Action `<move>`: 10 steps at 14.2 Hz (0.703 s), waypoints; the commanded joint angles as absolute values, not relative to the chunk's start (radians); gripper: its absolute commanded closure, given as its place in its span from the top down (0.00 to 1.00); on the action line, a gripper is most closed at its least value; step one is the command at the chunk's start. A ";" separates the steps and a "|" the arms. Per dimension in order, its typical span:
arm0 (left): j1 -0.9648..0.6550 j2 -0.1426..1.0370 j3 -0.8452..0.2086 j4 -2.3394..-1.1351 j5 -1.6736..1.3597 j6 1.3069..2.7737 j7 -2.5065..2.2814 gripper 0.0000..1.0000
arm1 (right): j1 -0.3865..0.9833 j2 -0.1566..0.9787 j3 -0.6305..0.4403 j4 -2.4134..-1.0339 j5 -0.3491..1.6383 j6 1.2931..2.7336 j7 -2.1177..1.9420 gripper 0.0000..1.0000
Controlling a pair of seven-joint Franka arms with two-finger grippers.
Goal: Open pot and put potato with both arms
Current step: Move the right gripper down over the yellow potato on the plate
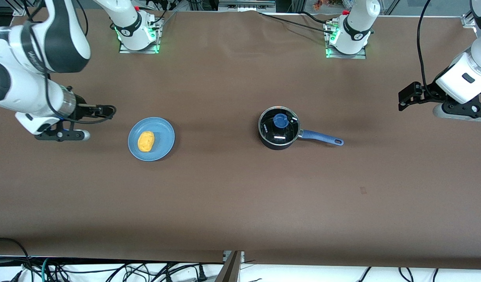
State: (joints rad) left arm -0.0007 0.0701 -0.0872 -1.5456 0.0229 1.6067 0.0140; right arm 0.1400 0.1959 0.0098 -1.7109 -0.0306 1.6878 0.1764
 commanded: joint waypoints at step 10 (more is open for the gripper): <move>-0.003 0.074 -0.084 -1.545 -0.008 1.614 0.029 1.00 | 0.221 0.241 0.009 -1.950 -0.015 2.013 0.459 1.00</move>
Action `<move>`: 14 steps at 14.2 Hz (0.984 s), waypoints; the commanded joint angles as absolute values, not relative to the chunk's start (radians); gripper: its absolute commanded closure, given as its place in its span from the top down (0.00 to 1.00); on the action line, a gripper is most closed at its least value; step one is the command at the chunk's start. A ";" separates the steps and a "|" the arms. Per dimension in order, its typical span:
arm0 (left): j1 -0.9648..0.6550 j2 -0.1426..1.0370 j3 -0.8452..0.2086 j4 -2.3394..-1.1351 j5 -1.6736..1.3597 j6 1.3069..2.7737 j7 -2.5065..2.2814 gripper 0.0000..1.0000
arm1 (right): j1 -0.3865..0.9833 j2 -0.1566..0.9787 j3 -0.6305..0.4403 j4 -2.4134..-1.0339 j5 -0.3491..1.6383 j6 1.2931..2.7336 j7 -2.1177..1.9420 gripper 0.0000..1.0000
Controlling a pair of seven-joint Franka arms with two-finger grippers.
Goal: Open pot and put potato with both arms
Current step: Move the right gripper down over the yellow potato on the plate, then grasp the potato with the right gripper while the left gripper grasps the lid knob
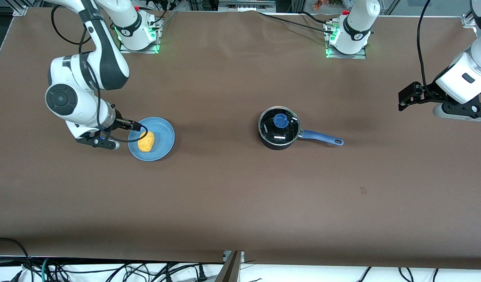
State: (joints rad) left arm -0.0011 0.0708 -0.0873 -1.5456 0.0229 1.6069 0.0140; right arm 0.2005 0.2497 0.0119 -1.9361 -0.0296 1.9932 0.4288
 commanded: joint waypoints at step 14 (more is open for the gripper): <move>-0.032 0.320 -0.107 -1.555 -0.266 1.575 -0.156 1.00 | 0.241 0.331 0.006 -1.948 -0.015 2.140 0.508 1.00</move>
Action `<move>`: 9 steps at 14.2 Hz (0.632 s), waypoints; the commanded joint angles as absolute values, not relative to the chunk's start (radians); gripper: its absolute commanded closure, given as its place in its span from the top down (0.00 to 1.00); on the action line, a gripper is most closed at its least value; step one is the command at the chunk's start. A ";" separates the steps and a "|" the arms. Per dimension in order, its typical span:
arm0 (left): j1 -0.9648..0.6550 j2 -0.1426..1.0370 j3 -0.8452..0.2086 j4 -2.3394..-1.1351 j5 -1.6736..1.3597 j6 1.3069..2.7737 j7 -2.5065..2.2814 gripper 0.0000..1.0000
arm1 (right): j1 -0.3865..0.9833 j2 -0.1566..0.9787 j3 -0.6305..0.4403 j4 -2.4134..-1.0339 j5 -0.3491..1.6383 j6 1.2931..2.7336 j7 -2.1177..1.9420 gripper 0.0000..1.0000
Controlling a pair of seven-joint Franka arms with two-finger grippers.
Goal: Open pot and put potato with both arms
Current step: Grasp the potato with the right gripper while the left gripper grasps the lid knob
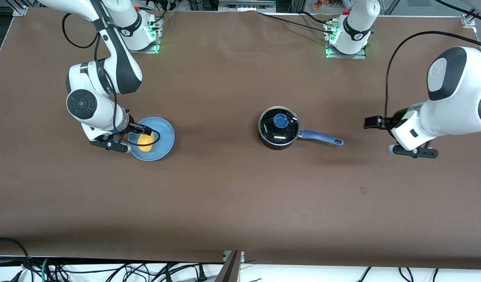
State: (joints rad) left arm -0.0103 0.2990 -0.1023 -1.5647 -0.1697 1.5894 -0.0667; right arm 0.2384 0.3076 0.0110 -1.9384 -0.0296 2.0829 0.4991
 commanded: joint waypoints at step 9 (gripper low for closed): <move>-0.360 0.477 -0.106 -1.607 -0.324 1.905 -0.678 1.00 | 0.233 0.433 0.000 -2.015 -0.015 2.347 0.606 1.00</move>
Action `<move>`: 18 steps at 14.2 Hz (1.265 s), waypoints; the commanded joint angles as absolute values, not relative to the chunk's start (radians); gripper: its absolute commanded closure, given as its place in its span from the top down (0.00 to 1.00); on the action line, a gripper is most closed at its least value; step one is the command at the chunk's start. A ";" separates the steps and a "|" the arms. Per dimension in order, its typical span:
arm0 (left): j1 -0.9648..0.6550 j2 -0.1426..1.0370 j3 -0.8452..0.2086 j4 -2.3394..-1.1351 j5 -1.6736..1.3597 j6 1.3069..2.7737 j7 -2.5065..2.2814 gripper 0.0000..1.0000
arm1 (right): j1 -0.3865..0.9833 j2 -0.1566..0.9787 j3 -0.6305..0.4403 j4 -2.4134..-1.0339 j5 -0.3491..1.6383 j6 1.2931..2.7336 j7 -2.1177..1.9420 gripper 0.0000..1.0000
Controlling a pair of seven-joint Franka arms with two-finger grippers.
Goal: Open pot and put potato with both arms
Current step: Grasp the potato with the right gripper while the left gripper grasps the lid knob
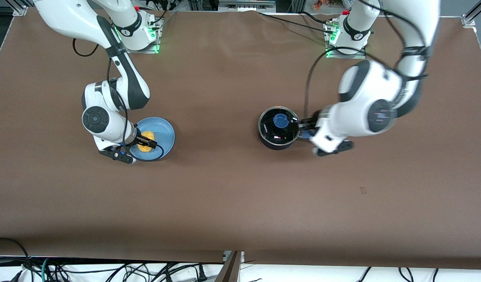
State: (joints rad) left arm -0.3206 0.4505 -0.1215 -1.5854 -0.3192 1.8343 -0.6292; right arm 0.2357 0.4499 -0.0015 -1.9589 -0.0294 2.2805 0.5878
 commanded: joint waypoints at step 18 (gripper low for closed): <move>-0.456 0.546 -0.106 -1.690 -0.238 1.945 -0.709 0.47 | 0.222 0.426 -0.011 -2.118 -0.014 2.479 0.598 0.61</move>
State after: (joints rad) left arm -0.4473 0.5414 -0.1125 -1.6886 -0.2557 1.9387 -0.7016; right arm 0.2255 0.4509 -0.0152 -2.0887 -0.0291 2.4629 0.5973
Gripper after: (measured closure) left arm 0.352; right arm 0.361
